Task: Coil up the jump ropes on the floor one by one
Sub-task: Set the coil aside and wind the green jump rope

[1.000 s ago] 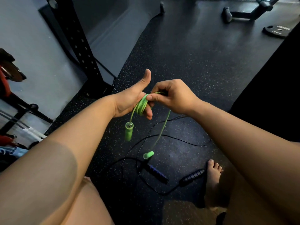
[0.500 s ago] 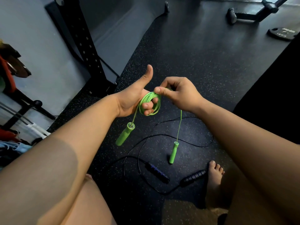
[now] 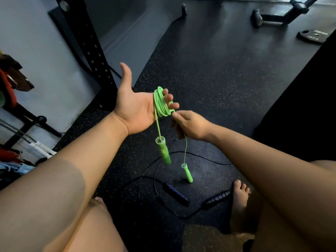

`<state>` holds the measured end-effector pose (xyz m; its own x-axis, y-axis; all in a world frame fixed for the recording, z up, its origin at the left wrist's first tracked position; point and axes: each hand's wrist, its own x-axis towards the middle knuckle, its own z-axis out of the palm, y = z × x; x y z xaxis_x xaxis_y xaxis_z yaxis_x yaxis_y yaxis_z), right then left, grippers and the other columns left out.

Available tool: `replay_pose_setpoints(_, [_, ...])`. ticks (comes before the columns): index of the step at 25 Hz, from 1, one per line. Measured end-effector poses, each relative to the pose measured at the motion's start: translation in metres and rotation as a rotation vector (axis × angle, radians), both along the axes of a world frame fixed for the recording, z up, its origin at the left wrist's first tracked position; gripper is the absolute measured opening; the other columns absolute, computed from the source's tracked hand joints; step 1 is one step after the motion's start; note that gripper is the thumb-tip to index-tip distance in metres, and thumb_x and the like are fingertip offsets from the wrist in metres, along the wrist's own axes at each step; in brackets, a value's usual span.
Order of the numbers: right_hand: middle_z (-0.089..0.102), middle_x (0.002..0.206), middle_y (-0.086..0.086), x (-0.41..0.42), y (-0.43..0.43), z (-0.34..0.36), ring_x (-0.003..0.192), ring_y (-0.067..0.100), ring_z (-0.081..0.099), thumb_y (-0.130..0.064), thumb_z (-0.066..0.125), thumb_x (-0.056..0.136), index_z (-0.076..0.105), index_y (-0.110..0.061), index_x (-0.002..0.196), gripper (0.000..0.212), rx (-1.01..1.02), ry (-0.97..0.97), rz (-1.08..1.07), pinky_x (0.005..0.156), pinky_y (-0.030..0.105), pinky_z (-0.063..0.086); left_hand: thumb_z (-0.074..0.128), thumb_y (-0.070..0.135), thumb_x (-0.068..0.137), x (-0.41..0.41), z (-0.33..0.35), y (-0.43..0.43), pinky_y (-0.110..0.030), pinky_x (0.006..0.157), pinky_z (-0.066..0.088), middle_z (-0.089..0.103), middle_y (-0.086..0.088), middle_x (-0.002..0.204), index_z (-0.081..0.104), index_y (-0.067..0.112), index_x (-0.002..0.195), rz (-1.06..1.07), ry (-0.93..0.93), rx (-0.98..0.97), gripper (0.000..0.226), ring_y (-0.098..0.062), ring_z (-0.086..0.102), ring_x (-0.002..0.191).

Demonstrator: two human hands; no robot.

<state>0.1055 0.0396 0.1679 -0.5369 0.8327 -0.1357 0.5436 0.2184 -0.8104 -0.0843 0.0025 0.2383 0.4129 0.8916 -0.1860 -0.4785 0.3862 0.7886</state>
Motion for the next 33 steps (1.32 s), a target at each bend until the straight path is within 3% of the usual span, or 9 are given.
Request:
replay_pose_setpoints(3, [0.068,0.071,0.008,-0.002,-0.006,-0.001,0.066,0.019,0.063,-0.029,0.042,0.107,0.066,-0.01,0.098,0.032,-0.007,-0.147,0.155,0.071,0.034,0.052,0.019,0.097,0.076,-0.001,-0.002,0.005,-0.049,0.102,0.054,0.065,-0.017,0.107,0.046,-0.007,0.134,0.244,-0.137,0.036,0.122,-0.039,0.062,0.123])
replay_pose_setpoints(6, [0.067,0.065,0.002,-0.003,-0.005,0.007,0.054,0.008,0.059,-0.03,0.048,0.105,0.069,-0.011,0.101,0.029,0.103,-0.172,0.19,0.063,0.029,0.05,0.018,0.091,0.083,-0.005,-0.007,0.012,-0.054,0.108,0.049,0.058,-0.017,0.123,0.031,-0.011,0.146,0.421,-0.079,0.068,0.121,-0.034,0.068,0.117])
replay_pose_setpoints(10, [0.068,0.064,0.004,-0.005,-0.002,0.028,0.049,0.01,0.056,-0.033,0.056,0.101,0.067,-0.011,0.087,0.028,0.235,-0.175,0.237,0.061,0.033,0.049,0.007,0.097,0.069,-0.001,-0.02,0.016,-0.045,0.122,0.026,0.07,-0.015,0.128,0.026,0.004,0.157,0.287,0.619,0.132,0.129,-0.023,0.066,0.122])
replay_pose_setpoints(13, [0.069,0.063,0.006,-0.001,0.003,0.041,0.053,0.016,0.061,-0.036,0.059,0.099,0.07,-0.017,0.083,0.027,0.308,-0.179,0.251,0.058,0.035,0.05,0.02,0.113,0.041,0.007,-0.031,0.012,-0.045,0.122,0.026,0.072,-0.009,0.124,0.057,0.01,0.138,-0.019,0.999,0.232,0.146,-0.019,0.062,0.125])
replay_pose_setpoints(16, [0.062,0.057,-0.009,0.012,0.012,0.052,0.053,0.006,0.06,-0.041,0.073,0.088,0.071,-0.026,0.077,0.019,0.366,-0.1,0.173,0.05,0.023,0.043,0.012,0.112,0.044,0.009,-0.027,0.008,-0.05,0.117,0.032,0.078,-0.013,0.095,0.072,0.012,0.101,-0.214,1.041,0.245,0.13,-0.021,0.073,0.101])
replay_pose_setpoints(19, [0.056,0.057,-0.012,0.023,0.022,0.053,0.052,0.001,0.05,-0.046,0.083,0.075,0.066,-0.024,0.071,0.028,0.432,-0.008,0.095,0.05,0.015,0.033,-0.007,0.098,0.066,0.011,-0.013,0.003,-0.041,0.093,0.046,0.065,-0.012,0.062,0.062,0.009,0.078,-0.28,0.925,0.198,0.113,-0.031,0.068,0.072])
replay_pose_setpoints(22, [0.061,0.062,0.003,0.024,0.025,0.042,0.054,0.006,0.045,-0.046,0.074,0.085,0.062,-0.017,0.072,0.034,0.446,0.044,0.054,0.053,0.03,0.039,-0.019,0.084,0.079,0.014,-0.003,0.001,-0.035,0.074,0.051,0.046,-0.004,0.048,0.055,0.009,0.073,-0.242,0.729,0.134,0.105,-0.029,0.053,0.059])
replay_pose_setpoints(27, [0.068,0.066,0.009,0.024,0.018,0.026,0.063,0.029,0.065,-0.058,0.046,0.098,0.06,-0.011,0.075,0.054,0.296,0.071,-0.023,0.065,0.042,0.052,-0.009,0.096,0.07,0.006,0.004,-0.001,-0.042,0.097,0.038,0.038,0.0,0.046,0.053,0.011,0.07,-0.085,0.367,0.053,0.105,-0.026,0.05,0.056])
replay_pose_setpoints(33, [0.071,0.07,0.012,0.01,0.004,0.009,0.06,0.018,0.063,-0.042,0.042,0.105,0.062,-0.013,0.079,0.044,0.121,0.044,0.029,0.066,0.038,0.053,0.011,0.103,0.066,-0.008,0.016,-0.004,-0.032,0.095,0.048,0.053,-0.002,0.061,0.059,0.005,0.09,0.149,-0.138,0.06,0.112,-0.027,0.06,0.072])
